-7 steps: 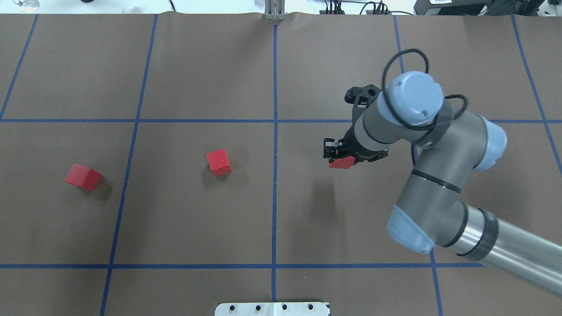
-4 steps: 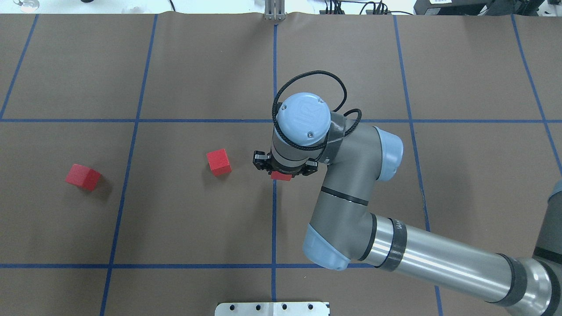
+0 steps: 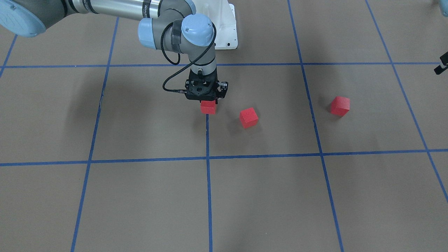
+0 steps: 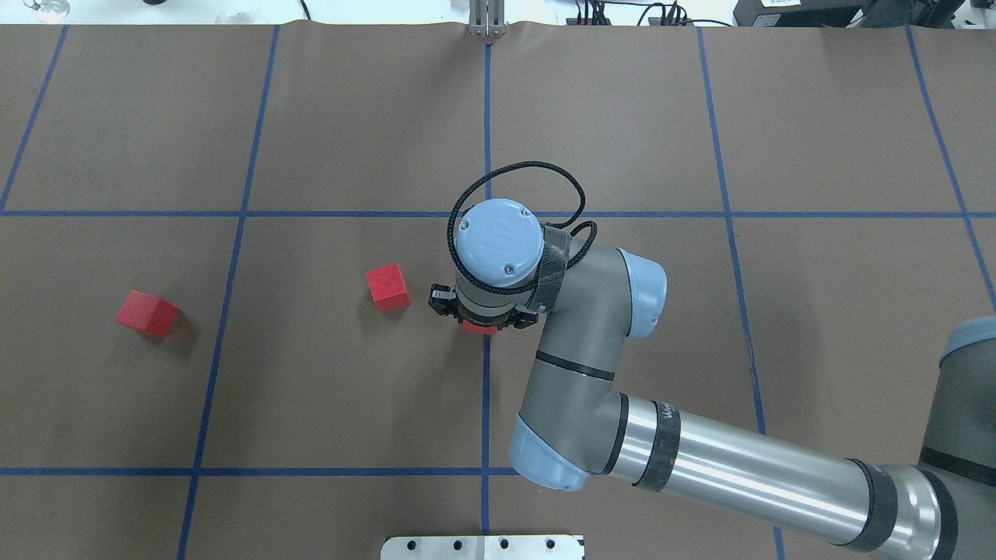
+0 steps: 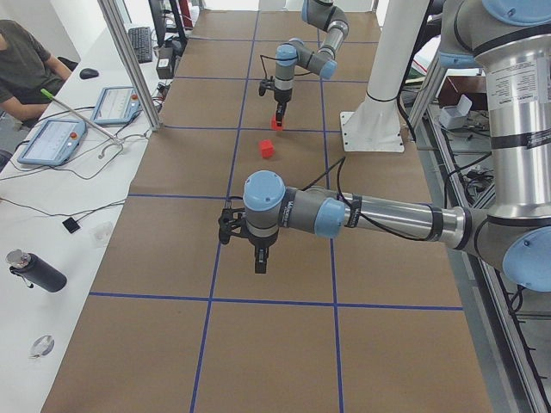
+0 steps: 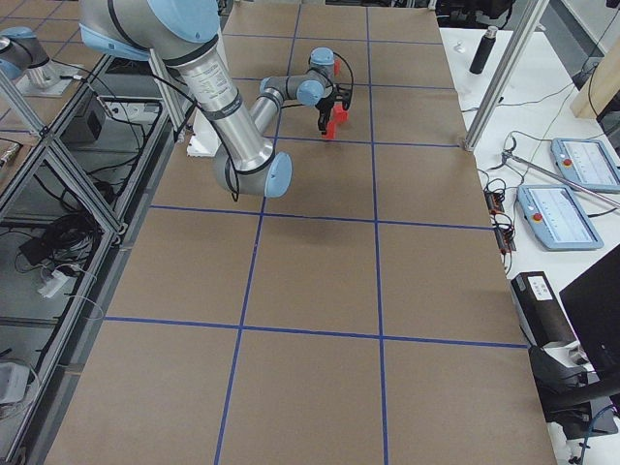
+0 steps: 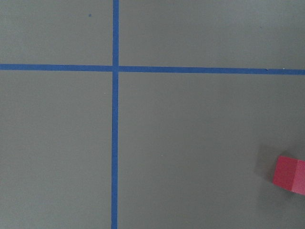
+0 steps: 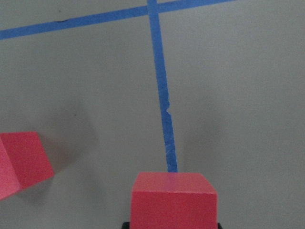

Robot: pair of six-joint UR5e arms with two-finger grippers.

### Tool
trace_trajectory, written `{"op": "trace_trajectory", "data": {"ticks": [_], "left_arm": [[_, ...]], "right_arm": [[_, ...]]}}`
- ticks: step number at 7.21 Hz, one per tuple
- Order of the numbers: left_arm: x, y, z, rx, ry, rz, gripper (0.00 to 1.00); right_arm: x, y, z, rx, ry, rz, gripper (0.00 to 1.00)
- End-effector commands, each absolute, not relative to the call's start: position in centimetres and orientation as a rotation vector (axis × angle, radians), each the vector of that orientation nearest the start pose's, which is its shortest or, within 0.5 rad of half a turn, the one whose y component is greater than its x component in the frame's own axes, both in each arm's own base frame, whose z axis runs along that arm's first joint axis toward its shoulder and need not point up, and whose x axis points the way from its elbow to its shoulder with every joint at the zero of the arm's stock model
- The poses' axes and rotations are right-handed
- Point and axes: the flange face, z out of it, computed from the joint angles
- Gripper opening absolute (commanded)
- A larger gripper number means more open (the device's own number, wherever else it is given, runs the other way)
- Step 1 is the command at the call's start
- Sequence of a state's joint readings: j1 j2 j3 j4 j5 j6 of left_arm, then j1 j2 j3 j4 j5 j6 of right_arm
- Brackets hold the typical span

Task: Form red blocks into L shape at center
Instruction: 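Carry the red cube with the right gripper toward the table center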

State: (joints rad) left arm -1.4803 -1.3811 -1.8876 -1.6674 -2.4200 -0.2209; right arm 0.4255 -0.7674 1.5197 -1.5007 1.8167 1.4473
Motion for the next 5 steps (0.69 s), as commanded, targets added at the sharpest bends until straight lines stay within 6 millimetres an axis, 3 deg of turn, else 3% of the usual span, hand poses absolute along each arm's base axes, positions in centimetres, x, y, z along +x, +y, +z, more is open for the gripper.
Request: {"op": "trace_trajectory", "data": {"ticks": [1,5], "left_arm": [[-2.03,-42.46,57.24,0.075,0.867,-0.028,1.0],[-2.03,-42.47,57.15,0.078,0.867,-0.026,1.0]], "right_arm": [[-62.6,-39.68,18.61,-0.004,-0.852,0.175,0.0],[-62.51,-39.78,19.42,0.002,-0.84,0.161,0.0]]}}
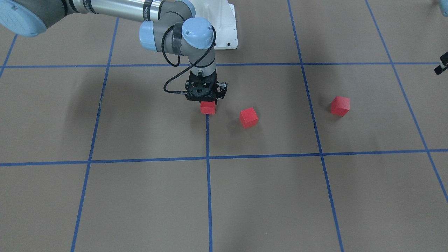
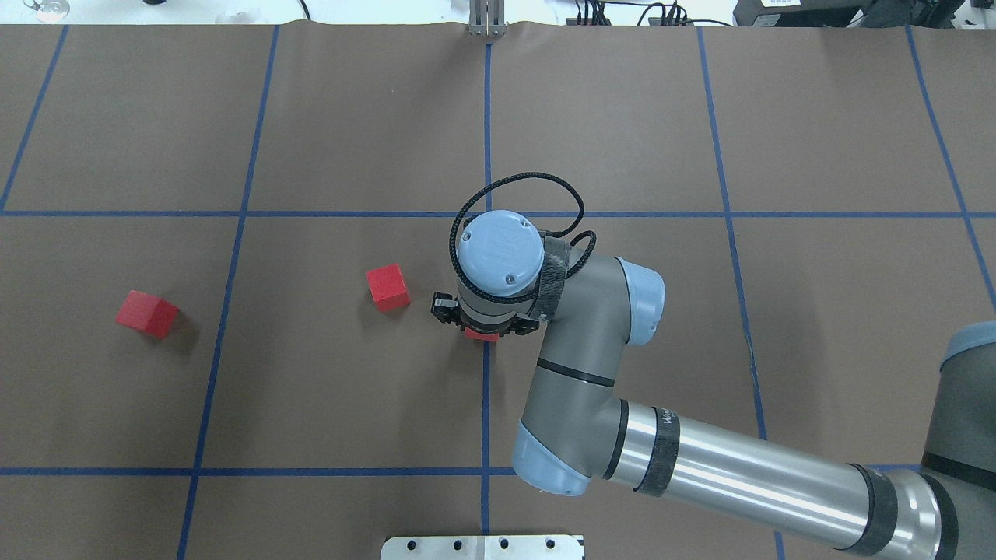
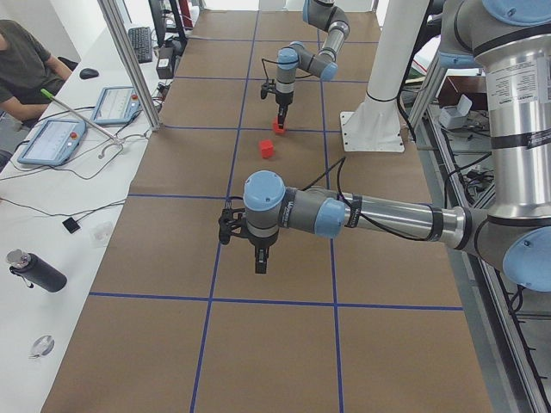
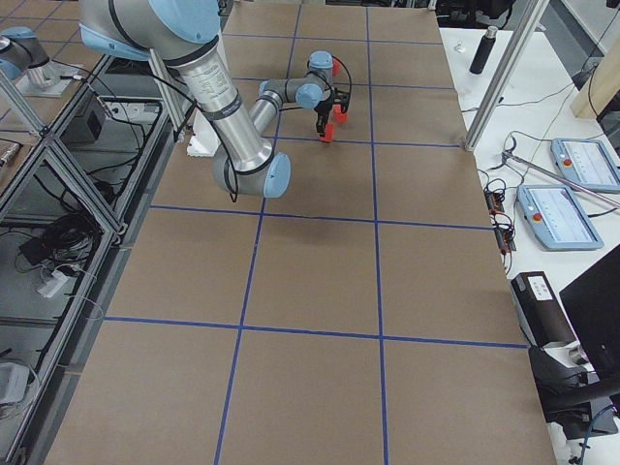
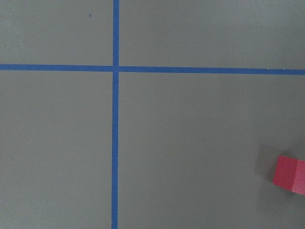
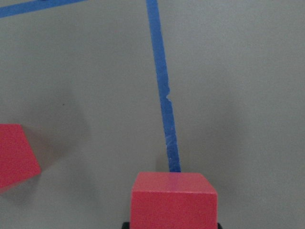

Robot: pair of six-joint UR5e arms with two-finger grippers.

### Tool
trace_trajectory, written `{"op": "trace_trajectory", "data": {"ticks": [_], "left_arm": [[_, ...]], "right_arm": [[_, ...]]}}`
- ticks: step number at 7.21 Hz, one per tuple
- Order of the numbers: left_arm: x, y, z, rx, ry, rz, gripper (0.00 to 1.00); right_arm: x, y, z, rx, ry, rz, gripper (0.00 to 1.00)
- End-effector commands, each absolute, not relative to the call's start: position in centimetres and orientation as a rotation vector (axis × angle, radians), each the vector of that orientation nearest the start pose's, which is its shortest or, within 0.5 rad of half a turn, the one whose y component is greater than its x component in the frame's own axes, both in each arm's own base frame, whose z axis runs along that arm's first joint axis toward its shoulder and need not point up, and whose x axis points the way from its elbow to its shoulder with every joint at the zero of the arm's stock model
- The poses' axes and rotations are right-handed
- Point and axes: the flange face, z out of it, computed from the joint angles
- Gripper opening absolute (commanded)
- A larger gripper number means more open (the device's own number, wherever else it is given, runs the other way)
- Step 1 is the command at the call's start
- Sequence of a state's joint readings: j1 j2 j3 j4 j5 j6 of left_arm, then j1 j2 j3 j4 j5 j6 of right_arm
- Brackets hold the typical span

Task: Form red blocks into L shape at center
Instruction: 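Carry the red cube with the right gripper toward the table center, then set the red cube down near the middle cube and open the right gripper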

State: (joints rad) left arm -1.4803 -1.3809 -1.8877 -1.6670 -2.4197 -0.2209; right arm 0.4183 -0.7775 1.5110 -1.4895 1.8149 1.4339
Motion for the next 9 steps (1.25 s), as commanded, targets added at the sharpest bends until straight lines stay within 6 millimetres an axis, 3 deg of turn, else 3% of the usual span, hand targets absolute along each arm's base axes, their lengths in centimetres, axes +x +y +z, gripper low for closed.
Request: {"op": "trace_trajectory", "data": {"ticks": [1,2,3,6,7,8,9], "left_arm": [[-2.0,-42.4,57.1,0.077,0.868,-0.027,1.0],[-2.0,-42.4,57.1,0.077,0.868,-0.027,1.0],[-2.0,-42.4,57.1,0.077,0.868,-0.027,1.0],[-1.9,-42.4,56.5,0.088,0.886,-0.014,1.0],[-1.1,-42.5,55.3,0.074,1.015,0.004,1.0],[0.9,-43.5,52.7,0.093,1.097,0.074,1.0],[4.6,-44.5,49.9,0.008,1.118,-0.007,1.0]], "right_arm": [[-62.5,-39.8,19.5,0.002,-0.839,0.161,0.0],[-62.6,-39.6,19.6,0.0,-0.837,0.158,0.41],[-62.9,-39.2,19.8,0.018,-0.83,0.166,0.99],[-61.7,-38.7,18.8,0.051,-0.859,0.122,1.0],[-57.0,-38.1,19.0,0.072,-0.904,0.132,1.0],[-51.4,-38.0,20.2,0.085,-0.941,0.151,1.0],[-48.0,-39.2,21.6,0.07,-0.948,0.178,1.0]]}}
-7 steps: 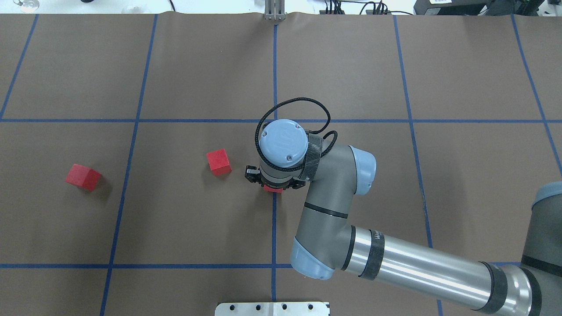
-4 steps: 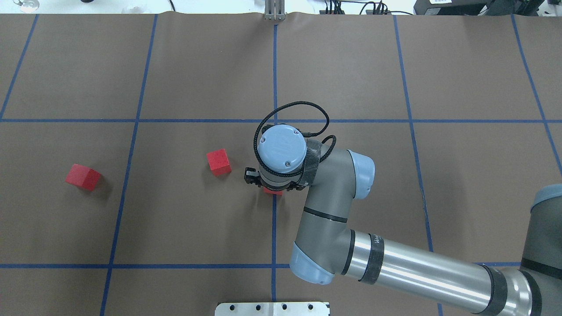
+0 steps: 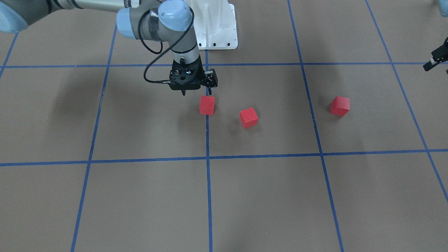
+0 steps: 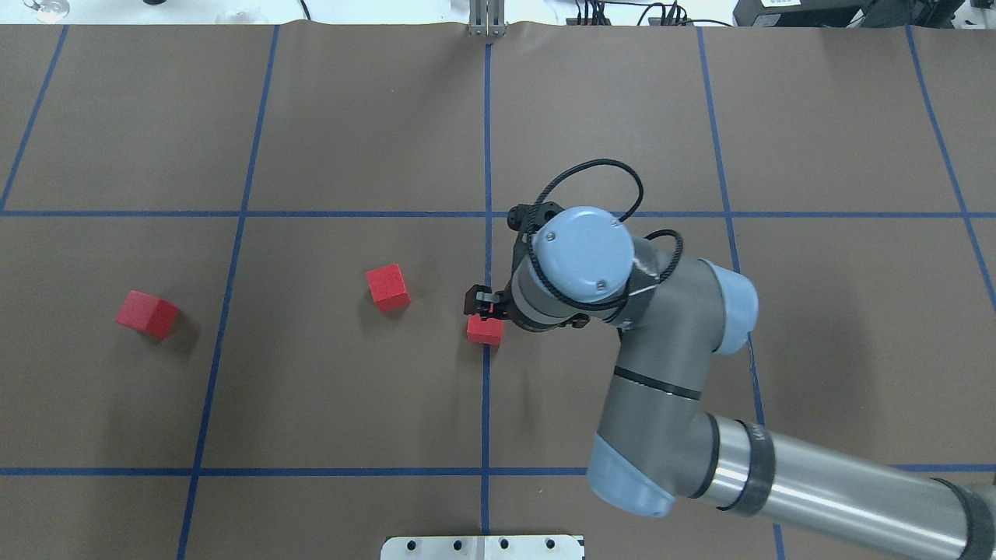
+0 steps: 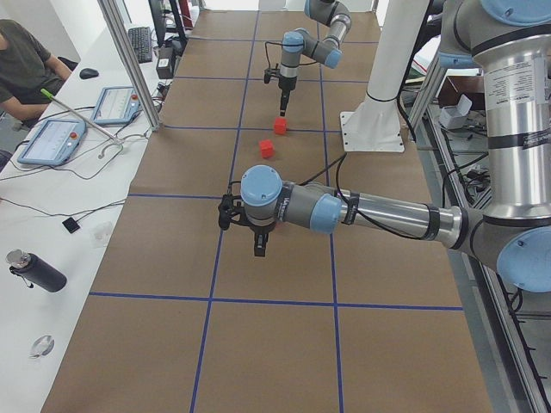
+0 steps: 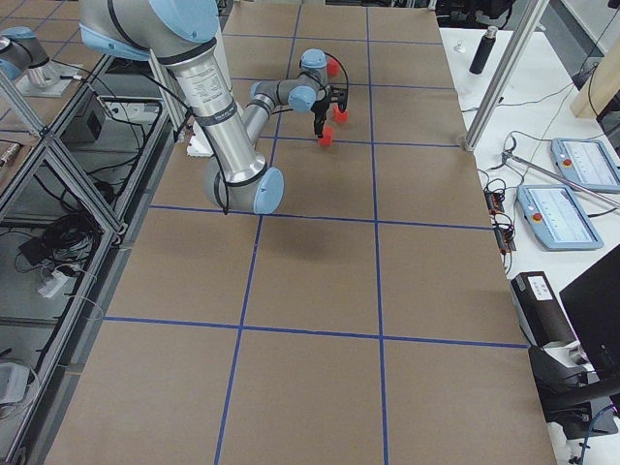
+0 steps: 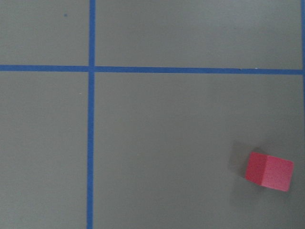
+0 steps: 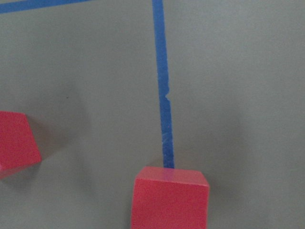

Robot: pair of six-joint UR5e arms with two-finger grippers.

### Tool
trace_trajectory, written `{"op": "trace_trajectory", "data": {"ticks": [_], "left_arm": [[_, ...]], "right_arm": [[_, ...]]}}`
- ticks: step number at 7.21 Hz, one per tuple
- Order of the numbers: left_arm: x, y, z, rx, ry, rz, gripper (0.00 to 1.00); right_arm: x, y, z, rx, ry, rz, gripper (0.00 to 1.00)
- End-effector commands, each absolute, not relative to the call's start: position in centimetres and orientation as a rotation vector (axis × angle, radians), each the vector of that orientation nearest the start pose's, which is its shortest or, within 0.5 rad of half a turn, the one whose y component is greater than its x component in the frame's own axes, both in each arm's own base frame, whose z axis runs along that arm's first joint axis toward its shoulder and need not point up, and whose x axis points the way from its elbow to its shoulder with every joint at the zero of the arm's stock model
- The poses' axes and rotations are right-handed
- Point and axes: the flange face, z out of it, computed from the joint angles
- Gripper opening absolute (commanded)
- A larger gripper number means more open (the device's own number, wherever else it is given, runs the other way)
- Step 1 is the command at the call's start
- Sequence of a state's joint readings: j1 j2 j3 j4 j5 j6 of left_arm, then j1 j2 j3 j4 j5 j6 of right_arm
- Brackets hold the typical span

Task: Form red blocks into L shape at center
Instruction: 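Set the red cube down near the middle cube and open the right gripper, then move the left gripper to the middle red cube while the right arm withdraws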

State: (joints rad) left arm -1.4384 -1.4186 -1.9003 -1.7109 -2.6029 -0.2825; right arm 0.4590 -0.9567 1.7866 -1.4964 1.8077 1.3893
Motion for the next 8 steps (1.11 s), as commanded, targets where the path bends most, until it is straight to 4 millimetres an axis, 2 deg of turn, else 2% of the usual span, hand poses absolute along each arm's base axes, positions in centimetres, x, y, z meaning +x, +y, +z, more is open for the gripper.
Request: {"op": "trace_trajectory", "data": {"ticks": [1,2,3,4,5,6,7,8], "left_arm": [[10.4,-45.7,45.4,-0.024,1.158,-0.026,1.0],[15.1,-46.8,41.7,-0.043,1.135,-0.096,1.0],[21.0,-47.7,37.1,-0.057,1.137,-0.099,1.0],[27.6,-46.6,34.1,-0.088,1.12,-0.12,1.0],[32.2,-46.5,32.1,-0.061,1.101,-0.122,1.0],[37.4,-47.2,29.2,-0.122,1.088,-0.18,1.0],[42.1,-47.1,25.3,-0.181,1.056,-0.231,1.0],[46.9,-45.6,24.1,-0.155,0.963,-0.283,1.0]], "right_arm": [[-43.7,-41.4,24.2,0.011,-0.948,0.206,1.0],[-38.7,-44.2,27.4,-0.013,-0.939,0.165,1.0],[-34.5,-45.9,32.0,0.001,-0.896,0.11,1.0],[-30.5,-47.2,35.5,0.031,-0.859,0.053,1.0],[-27.2,-48.0,37.6,0.019,-0.863,0.039,1.0],[-23.5,-48.6,40.6,0.016,-0.858,0.004,1.0],[-21.5,-48.9,43.0,0.022,-0.848,-0.052,1.0],[-21.5,-49.1,43.6,0.017,-0.842,-0.054,1.0]]}}
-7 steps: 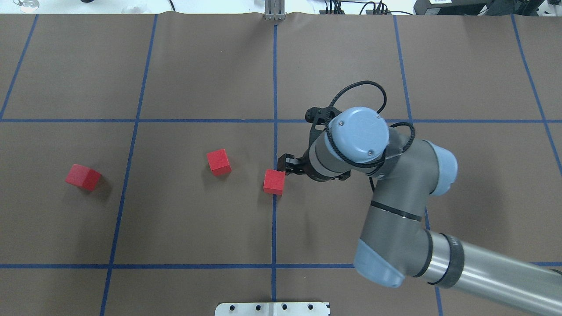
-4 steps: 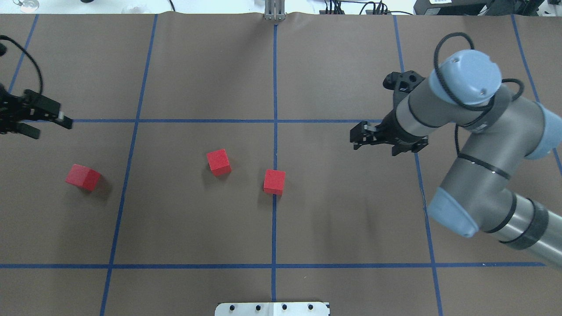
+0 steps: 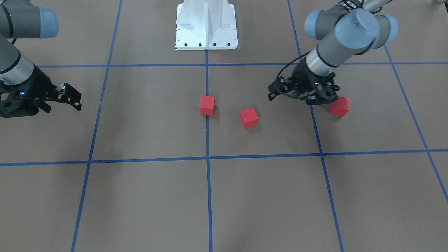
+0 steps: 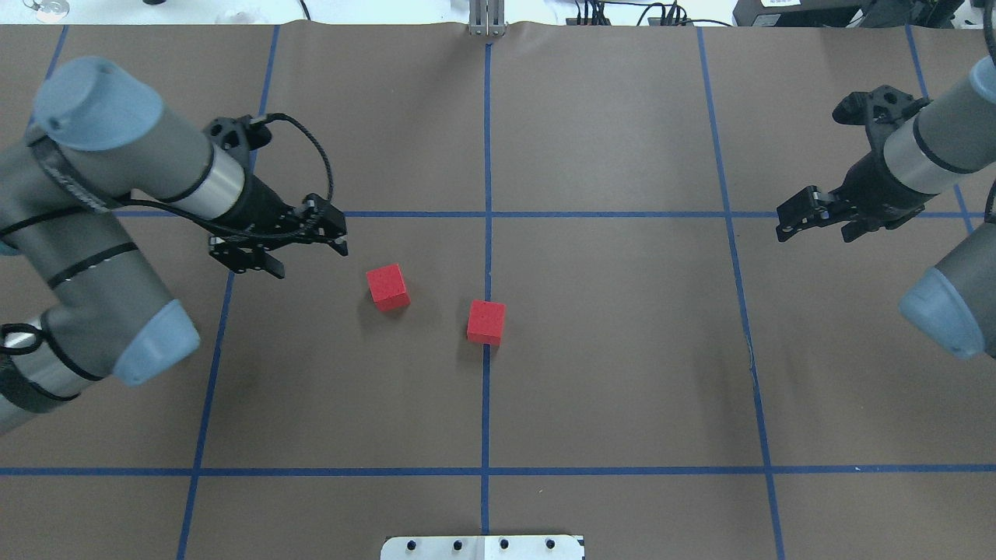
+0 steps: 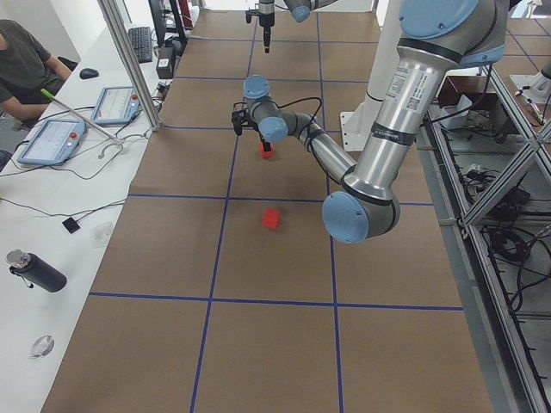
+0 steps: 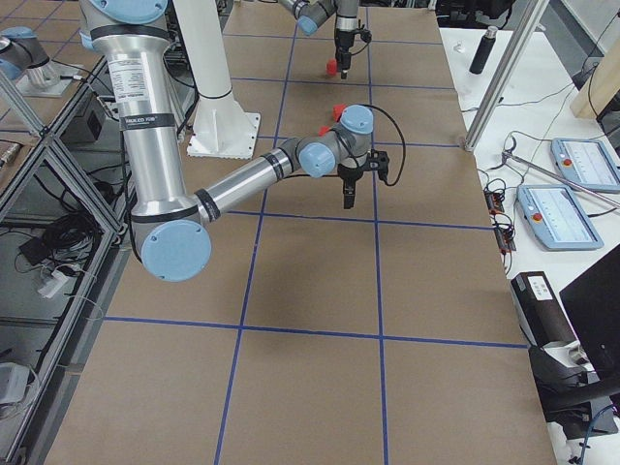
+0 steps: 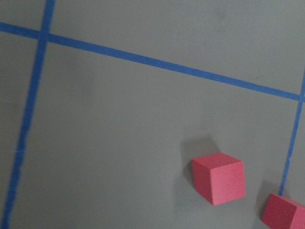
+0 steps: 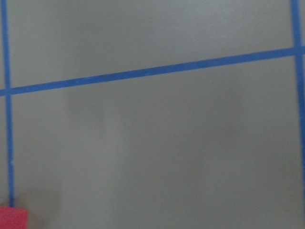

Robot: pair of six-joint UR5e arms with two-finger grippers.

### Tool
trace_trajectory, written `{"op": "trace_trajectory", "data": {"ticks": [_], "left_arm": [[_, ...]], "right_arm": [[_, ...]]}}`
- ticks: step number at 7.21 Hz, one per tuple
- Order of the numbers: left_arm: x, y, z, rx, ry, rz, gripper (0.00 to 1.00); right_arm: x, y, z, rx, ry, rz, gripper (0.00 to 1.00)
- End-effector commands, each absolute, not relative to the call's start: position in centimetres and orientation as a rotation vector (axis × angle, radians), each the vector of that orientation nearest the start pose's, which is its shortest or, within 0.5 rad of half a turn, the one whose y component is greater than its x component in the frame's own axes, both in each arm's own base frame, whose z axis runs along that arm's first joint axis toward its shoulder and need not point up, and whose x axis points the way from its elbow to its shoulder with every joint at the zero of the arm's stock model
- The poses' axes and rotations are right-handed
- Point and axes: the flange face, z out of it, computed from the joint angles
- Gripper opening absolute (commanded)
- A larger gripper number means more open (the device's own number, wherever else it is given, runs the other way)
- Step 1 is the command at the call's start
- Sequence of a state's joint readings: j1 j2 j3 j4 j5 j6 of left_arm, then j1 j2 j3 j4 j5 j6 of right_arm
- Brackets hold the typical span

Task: Form red blocks into L shape at center
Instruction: 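Move the left gripper to the middle red cube while the right arm withdraws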

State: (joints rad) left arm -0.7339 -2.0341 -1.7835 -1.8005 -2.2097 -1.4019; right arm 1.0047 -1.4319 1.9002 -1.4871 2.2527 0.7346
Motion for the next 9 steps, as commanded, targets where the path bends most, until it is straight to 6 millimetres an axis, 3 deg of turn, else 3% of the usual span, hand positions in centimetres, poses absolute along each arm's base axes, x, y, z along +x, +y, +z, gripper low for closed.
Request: {"op": "trace_trajectory", "data": {"ticks": [1,2,4,7,8,9], "left_arm": [[50.7,-44.4,25.8,-0.122,0.896,-0.282,1.0],[51.6,-44.8,26.5,-0.126,0.876,-0.288,1.0],[53.9,-46.4,25.1,-0.133,0.862,-0.311,1.0],[54.5,-47.2,26.9,-0.106,0.822,-0.327,0.99],[54.4,-47.4,27.3,-0.106,0.815,-0.333,0.95],[54.4,-47.6,27.5,-0.093,0.808,-0.34,0.8]], "right_arm": [[-21.6,-49.1,43.9,0.014,-0.838,-0.053,1.0],[-21.7,-49.3,44.3,0.008,-0.832,-0.051,1.0],[-21.7,-49.3,44.3,0.008,-0.834,-0.052,1.0],[-21.7,-49.3,44.4,0.006,-0.832,-0.049,1.0],[-21.8,-49.4,44.8,0.0,-0.828,-0.046,1.0],[-21.9,-49.5,45.2,-0.007,-0.824,-0.045,1.0]]}}
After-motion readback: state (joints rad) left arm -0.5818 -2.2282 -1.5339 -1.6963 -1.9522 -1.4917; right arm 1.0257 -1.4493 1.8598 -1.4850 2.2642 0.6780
